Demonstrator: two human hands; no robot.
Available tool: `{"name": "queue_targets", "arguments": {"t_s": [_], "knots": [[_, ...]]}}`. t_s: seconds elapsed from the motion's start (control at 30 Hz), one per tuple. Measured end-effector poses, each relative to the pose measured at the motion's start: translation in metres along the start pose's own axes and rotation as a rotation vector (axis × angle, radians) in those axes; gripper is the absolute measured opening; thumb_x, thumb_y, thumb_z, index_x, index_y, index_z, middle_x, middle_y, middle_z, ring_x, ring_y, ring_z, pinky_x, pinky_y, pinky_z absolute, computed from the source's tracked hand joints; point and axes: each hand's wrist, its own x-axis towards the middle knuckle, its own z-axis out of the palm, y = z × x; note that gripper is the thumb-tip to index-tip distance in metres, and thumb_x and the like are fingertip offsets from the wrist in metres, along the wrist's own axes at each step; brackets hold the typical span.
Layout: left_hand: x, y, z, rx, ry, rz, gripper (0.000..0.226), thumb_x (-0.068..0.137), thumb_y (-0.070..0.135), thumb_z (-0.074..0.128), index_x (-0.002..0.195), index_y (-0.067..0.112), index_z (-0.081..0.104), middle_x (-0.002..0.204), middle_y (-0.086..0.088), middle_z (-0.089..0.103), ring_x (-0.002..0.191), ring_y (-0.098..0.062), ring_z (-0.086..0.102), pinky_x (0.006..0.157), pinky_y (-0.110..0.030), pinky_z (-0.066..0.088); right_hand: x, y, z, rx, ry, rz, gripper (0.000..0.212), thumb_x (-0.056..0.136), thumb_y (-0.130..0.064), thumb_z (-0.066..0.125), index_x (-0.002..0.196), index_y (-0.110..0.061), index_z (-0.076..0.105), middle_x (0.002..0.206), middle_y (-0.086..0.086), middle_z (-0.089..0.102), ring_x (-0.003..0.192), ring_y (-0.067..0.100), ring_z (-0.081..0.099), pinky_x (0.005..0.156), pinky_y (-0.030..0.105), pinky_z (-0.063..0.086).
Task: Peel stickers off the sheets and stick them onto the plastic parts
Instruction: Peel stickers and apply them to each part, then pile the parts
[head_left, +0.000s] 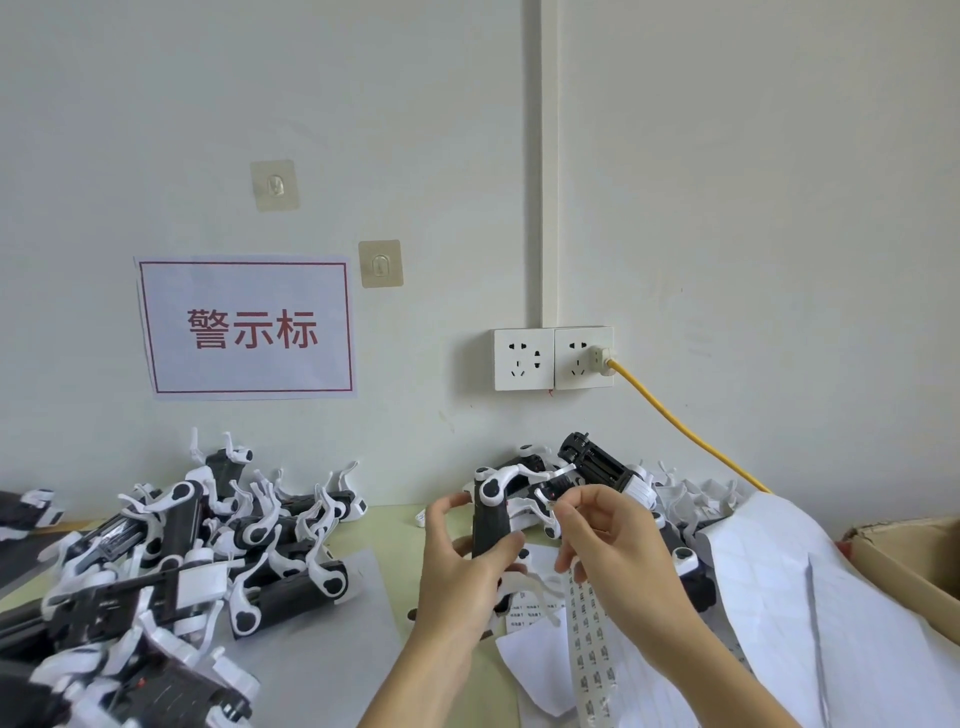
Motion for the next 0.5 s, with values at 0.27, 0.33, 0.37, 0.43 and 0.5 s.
{"name": "queue_targets", "arguments": {"t_s": [0.27, 0.33, 0.37, 0.43, 0.5], "knots": [[-0.0044, -0.0041, 0.0064, 0.047, -0.088, 0.035, 0.044, 0.084, 0.006, 0.072, 0.11, 0.04, 0.061, 0.092, -0.011, 0.075, 0.067, -0.024, 0.073, 0.055, -0.027, 0.052, 0.0033, 0.0049, -0.006, -0.04, -0.091, 0.072, 0.018, 0.098, -0.02, 0.06, 0.084, -0.011, 0.067, 0.053, 0.0, 0.05, 0.046, 0.015, 0.041, 0.048, 0.023, 0.035], [-0.0038, -0.0049, 0.007, 0.055, -0.101, 0.049, 0.048, 0.083, 0.007, 0.074, 0.112, 0.042, 0.061, 0.096, -0.01, 0.074, 0.064, -0.02, 0.071, 0.052, -0.024, 0.05, 0.0039, 0.0062, -0.0059, -0.093, -0.096, 0.072, 0.017, 0.097, -0.02, 0.062, 0.083, -0.012, 0.069, 0.055, 0.003, 0.051, 0.05, 0.018, 0.039, 0.05, 0.027, 0.035], [-0.0034, -0.0057, 0.0073, 0.061, -0.104, 0.058, 0.05, 0.082, 0.007, 0.076, 0.113, 0.043, 0.061, 0.096, -0.011, 0.073, 0.062, -0.019, 0.07, 0.052, -0.024, 0.05, 0.004, 0.0069, -0.0058, -0.131, -0.097, 0.066, 0.017, 0.096, -0.02, 0.063, 0.083, -0.013, 0.07, 0.057, 0.005, 0.051, 0.052, 0.018, 0.038, 0.052, 0.029, 0.034], [-0.0025, -0.0077, 0.008, 0.077, -0.113, 0.08, 0.053, 0.08, 0.005, 0.077, 0.111, 0.045, 0.062, 0.095, -0.011, 0.073, 0.059, -0.019, 0.067, 0.05, -0.025, 0.049, 0.0041, 0.0085, -0.0053, -0.21, -0.095, 0.05, 0.016, 0.095, -0.019, 0.065, 0.08, -0.016, 0.07, 0.058, 0.003, 0.051, 0.05, 0.015, 0.038, 0.051, 0.026, 0.035], [-0.0018, -0.0093, 0.009, 0.085, -0.131, 0.091, 0.056, 0.078, 0.003, 0.077, 0.107, 0.048, 0.064, 0.095, -0.011, 0.072, 0.056, -0.02, 0.064, 0.048, -0.026, 0.045, 0.004, 0.0099, -0.0048, -0.285, -0.091, 0.032, 0.017, 0.094, -0.018, 0.066, 0.078, -0.019, 0.069, 0.053, -0.002, 0.05, 0.046, 0.009, 0.036, 0.048, 0.019, 0.033]]}}
